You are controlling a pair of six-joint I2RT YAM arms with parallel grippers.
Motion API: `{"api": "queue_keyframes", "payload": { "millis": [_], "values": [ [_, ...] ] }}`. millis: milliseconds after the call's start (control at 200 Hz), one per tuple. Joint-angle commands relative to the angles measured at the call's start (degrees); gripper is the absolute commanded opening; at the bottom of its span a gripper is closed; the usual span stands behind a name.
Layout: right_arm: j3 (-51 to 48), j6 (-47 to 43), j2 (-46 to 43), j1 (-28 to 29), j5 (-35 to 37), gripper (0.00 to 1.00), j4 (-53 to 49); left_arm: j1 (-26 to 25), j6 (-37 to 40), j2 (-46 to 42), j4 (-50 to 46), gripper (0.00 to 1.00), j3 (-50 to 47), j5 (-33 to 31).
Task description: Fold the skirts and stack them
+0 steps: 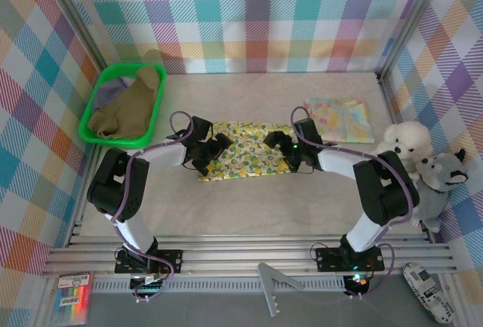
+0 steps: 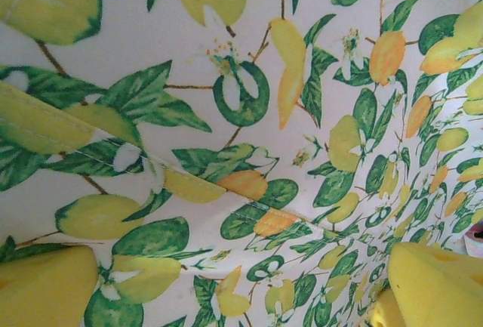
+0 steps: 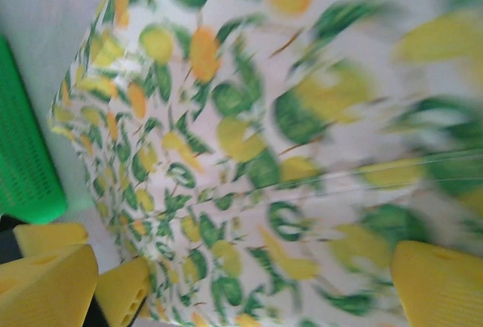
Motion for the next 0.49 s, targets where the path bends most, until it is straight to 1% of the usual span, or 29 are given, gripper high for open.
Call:
{"api": "queue_keyframes", "payload": {
  "millis": [0,20,55,165,200,245,270,375,450,490],
  "values": [
    [-2.1,-5.06,-6.65,-2.23,6.17,0.99,-10.1,-0.02,3.01,0.19,-3.85,1.0,0.02,-0.93],
    [-2.35,-5.43,-7.81,-2.29,6.84,0.99,-10.9,-0.34,3.86,-0.42,-4.97,1.0,1.21,-1.14],
    [-3.07,-5.95,-9.57,-2.25,7.71,0.99,-12.05,-1.08,5.96,-1.47,-9.97,1.0,3.87,-2.48],
    [-5.67,-4.41,-13.29,-2.25,9.42,1.0,-14.25,-4.37,12.53,-2.8,-23.39,1.0,14.23,-9.64],
    [-6.53,-3.03,-13.76,-2.25,9.64,0.96,-14.32,-5.21,14.06,-2.48,-25.55,0.98,16.57,-10.5],
    [-7.54,-1.11,-14.16,-2.33,9.36,0.91,-13.82,-6.16,15.37,-1.79,-27.06,0.95,18.81,-9.94],
    [-8.14,-0.37,-14.22,-2.36,8.87,0.87,-12.62,-6.6,15.76,-1.29,-27.34,0.91,19.9,-9.21],
    [-9.96,2.81,-13.53,-2.31,5.66,0.77,-6.99,-9.02,16.57,2.22,-27.33,0.69,23.51,-6.51],
    [-10.08,4.25,-12.05,-2.25,4.64,0.73,-4.83,-10.12,16.78,5.65,-28.02,0.55,25.87,-5.79],
    [-10.1,4.75,-11.19,-2.25,4.45,0.73,-4.48,-10.3,16.53,7.58,-28.38,0.46,26.8,-4.75]
  ]
}}
